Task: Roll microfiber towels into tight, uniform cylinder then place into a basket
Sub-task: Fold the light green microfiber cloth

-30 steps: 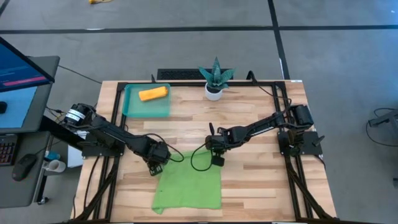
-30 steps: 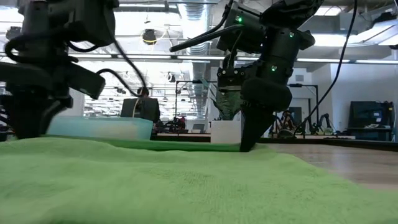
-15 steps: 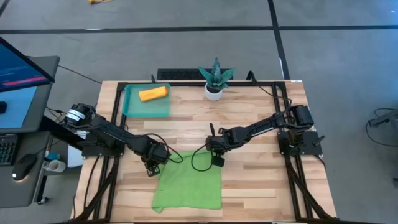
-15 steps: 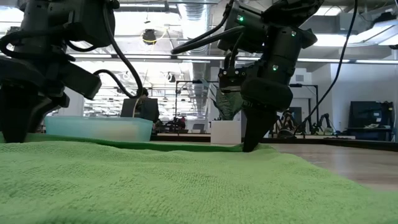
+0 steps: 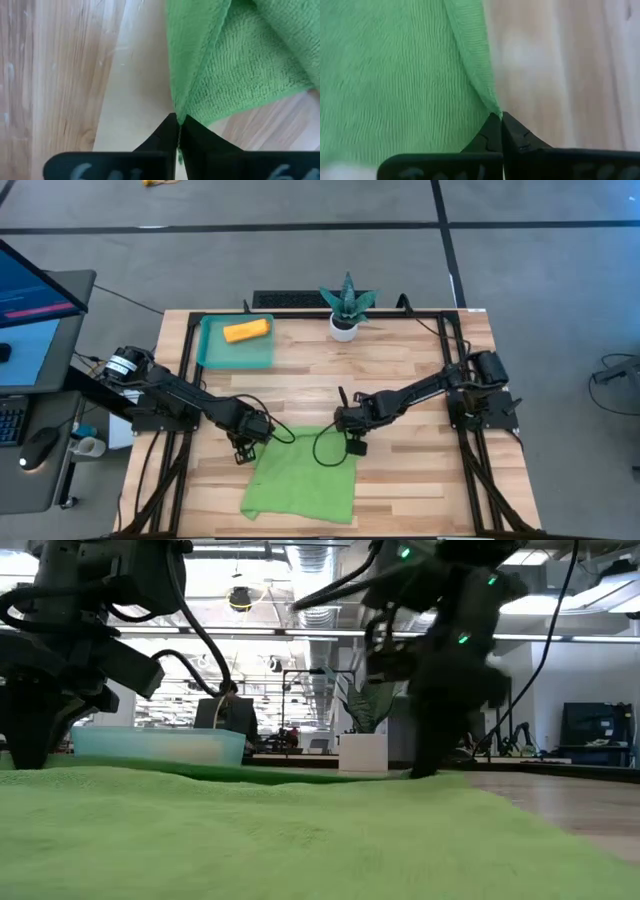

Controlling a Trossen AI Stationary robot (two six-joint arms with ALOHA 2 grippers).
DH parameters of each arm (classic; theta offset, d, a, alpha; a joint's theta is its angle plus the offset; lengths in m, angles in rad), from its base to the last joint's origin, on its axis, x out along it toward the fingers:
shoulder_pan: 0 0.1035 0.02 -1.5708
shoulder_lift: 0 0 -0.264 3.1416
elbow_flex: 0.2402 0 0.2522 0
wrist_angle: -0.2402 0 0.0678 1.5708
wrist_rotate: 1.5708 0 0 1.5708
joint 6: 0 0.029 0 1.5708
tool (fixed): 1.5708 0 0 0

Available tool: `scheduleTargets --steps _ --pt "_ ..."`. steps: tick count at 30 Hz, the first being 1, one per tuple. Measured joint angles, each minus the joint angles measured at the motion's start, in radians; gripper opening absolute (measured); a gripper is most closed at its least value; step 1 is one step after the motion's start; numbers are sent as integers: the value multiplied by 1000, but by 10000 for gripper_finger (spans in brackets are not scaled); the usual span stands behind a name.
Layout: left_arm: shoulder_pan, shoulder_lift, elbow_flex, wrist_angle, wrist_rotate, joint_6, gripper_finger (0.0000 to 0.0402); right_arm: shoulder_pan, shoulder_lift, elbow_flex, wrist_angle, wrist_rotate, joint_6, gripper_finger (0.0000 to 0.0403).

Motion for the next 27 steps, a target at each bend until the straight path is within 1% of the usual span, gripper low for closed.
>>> scheduleTargets --steps 4,8,11,16,20,22,24,27 --pt "0 0 61 -106 -7 48 2 36 -58 1 -61 5 24 4" --pt "1 -1 164 -254 -71 125 1 70 -144 1 -113 77 94 4" --pt "1 -1 242 -355 -93 183 1 95 -203 1 -124 103 115 4" --pt "2 -1 408 -574 -121 246 0 136 -302 2 -150 102 122 4" --pt "11 -1 559 -716 -124 277 0 154 -368 38 -243 112 140 4" --pt "19 -1 630 -761 -122 300 0 159 -390 70 -303 134 140 4" --pt "30 -1 691 -761 -99 337 0 163 -406 105 -376 143 140 4" --pt "48 0 784 -764 0 381 0 164 -424 172 -478 146 140 5"
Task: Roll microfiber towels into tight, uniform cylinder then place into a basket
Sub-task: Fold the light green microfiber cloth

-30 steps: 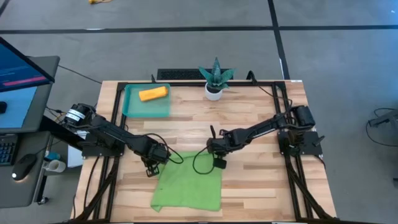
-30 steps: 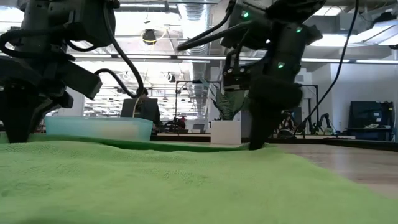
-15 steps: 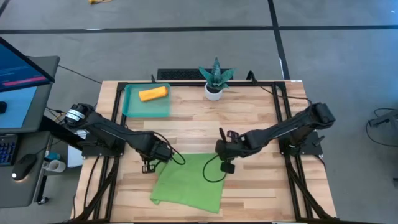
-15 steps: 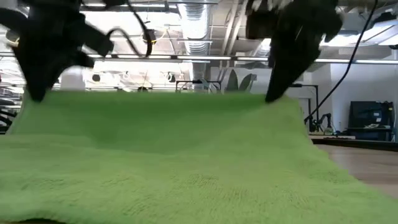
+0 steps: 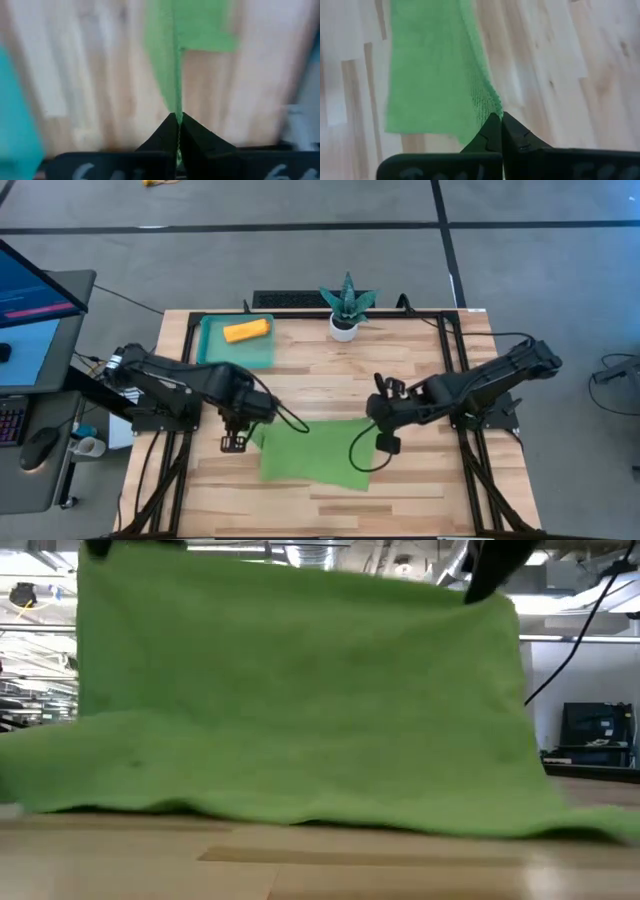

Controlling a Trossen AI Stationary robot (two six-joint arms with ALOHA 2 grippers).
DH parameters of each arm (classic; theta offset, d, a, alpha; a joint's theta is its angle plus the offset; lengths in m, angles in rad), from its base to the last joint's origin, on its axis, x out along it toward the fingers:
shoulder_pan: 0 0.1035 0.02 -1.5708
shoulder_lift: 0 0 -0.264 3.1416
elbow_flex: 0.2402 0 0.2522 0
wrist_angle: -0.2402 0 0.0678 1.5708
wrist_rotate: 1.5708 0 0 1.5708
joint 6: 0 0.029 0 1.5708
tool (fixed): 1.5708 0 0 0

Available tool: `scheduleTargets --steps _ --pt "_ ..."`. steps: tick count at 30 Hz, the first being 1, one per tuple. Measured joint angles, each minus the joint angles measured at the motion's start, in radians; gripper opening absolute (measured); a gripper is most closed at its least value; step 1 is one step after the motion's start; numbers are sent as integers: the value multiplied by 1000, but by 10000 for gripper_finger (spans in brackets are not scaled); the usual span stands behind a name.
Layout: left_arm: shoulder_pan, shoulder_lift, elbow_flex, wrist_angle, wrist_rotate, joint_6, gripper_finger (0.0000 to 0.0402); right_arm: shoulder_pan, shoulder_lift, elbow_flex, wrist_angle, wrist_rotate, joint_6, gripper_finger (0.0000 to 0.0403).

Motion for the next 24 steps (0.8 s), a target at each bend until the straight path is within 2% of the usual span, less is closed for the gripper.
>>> scheduleTargets --steps 4,8,13,17,24 --pt "26 -1 99 1 76 0 0 0 -6 97 -136 33 0 5" --pt "62 -1 175 2 144 -33 0 7 -7 182 -260 140 17 5" --pt "108 -1 208 2 87 21 0 -1 -7 225 -337 191 44 5" --pt "159 -1 211 2 -88 145 0 -25 -7 227 -365 295 46 5" --pt "253 -1 211 3 -540 306 0 -91 -7 227 -406 429 27 5"
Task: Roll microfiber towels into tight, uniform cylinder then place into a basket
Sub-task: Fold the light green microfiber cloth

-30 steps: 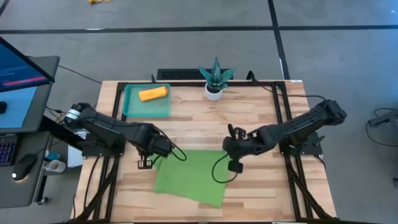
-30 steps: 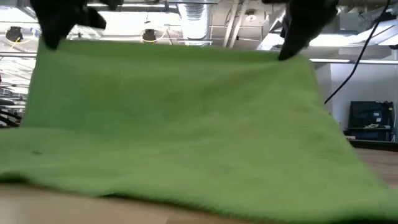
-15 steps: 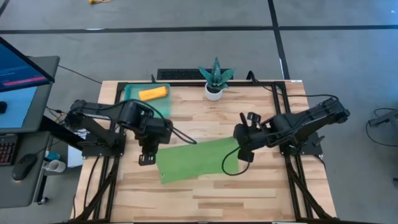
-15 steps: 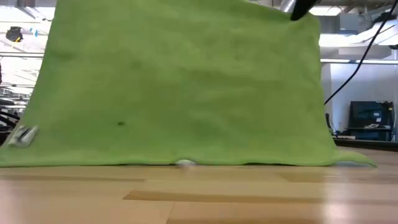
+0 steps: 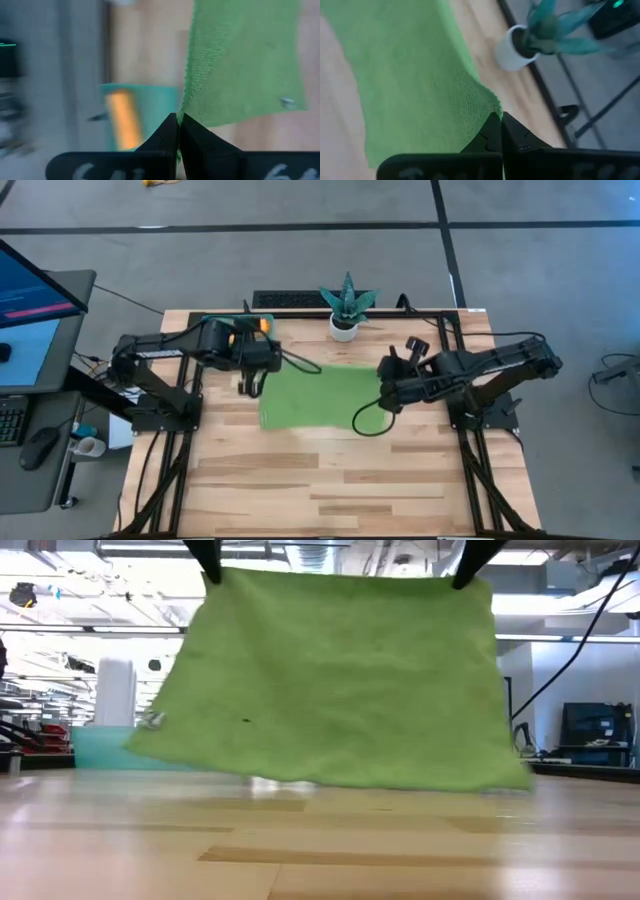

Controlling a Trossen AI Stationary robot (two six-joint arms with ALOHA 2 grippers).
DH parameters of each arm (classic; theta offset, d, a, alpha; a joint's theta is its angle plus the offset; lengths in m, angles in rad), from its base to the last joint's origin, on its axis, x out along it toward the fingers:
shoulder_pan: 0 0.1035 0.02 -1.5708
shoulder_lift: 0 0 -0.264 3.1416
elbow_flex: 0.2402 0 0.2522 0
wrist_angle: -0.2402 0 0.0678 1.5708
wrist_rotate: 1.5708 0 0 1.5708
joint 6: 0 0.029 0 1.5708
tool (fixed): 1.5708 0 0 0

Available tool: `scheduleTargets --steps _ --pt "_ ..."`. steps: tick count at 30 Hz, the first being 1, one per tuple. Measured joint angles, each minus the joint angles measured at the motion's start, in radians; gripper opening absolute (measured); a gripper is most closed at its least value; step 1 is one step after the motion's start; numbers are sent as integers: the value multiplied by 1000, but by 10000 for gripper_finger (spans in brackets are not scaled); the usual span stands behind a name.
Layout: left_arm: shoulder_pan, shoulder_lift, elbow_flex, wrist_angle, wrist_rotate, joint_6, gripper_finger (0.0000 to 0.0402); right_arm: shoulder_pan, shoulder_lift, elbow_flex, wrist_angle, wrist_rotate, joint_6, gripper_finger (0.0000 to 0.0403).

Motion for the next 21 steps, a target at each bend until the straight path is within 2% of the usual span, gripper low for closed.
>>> scheduleTargets --steps 2,4,11,15,21 --pt "22 0 0 0 -97 27 0 -10 0 0 2 34 -42 5" --pt "36 0 0 0 -139 47 0 -17 0 5 0 54 -66 5" --pt "43 0 0 0 -139 45 0 -14 0 81 1 57 -95 5" --pt "31 0 0 0 -30 7 0 18 0 137 0 11 -96 5" --pt "12 -8 0 1 269 -88 0 70 0 214 -3 -118 -85 5"
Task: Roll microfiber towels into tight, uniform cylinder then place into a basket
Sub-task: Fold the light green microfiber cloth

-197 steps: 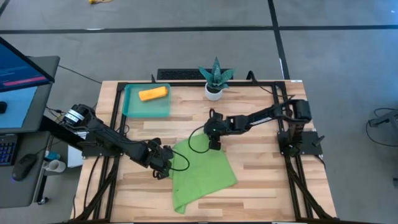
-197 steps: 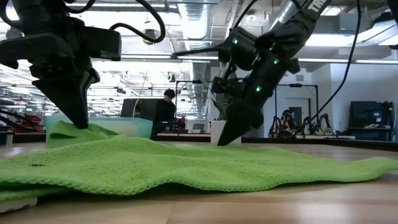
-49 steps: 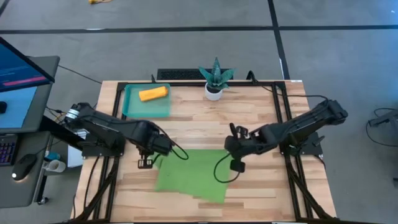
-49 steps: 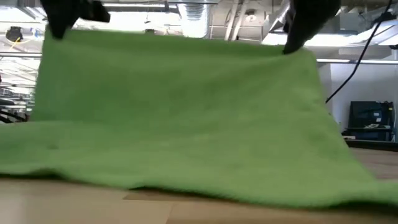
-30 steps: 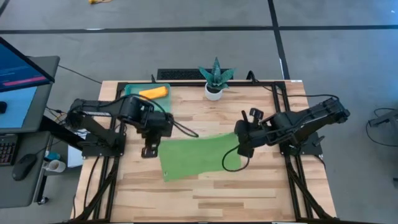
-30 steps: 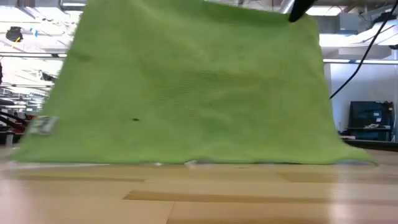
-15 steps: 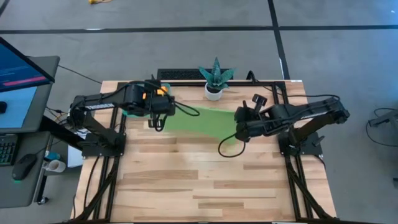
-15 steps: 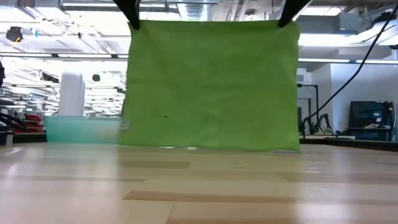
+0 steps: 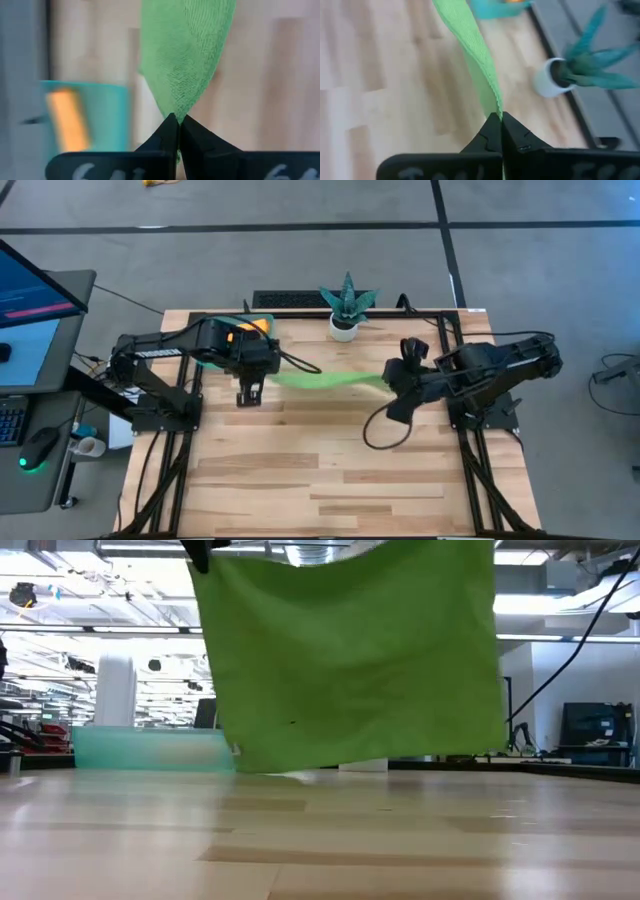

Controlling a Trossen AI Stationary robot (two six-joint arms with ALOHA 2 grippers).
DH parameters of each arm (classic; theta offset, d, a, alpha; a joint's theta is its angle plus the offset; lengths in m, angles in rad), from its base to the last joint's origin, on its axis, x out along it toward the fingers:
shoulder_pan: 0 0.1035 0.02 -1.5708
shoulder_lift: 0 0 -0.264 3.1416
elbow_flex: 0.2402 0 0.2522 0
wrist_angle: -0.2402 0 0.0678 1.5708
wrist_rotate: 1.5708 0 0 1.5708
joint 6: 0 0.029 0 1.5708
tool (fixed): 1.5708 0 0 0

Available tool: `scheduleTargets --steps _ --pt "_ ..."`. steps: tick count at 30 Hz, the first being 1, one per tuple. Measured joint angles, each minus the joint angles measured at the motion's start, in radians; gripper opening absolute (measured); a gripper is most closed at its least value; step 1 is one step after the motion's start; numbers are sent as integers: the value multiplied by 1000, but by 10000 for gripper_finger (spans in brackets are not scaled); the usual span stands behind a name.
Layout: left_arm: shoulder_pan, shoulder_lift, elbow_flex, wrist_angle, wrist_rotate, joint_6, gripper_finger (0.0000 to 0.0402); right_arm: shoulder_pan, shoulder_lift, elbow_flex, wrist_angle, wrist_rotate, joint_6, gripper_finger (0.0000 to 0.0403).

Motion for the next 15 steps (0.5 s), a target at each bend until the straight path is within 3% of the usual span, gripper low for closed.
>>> scheduleTargets --steps 3,7,15 --pt "-12 -8 3 -2 146 -62 0 23 0 26 -1 -64 21 5" --pt "-35 -6 67 0 307 -120 0 59 0 48 -2 -72 31 6" --pt "-53 -8 252 0 459 -384 0 120 0 80 -70 -101 140 6"
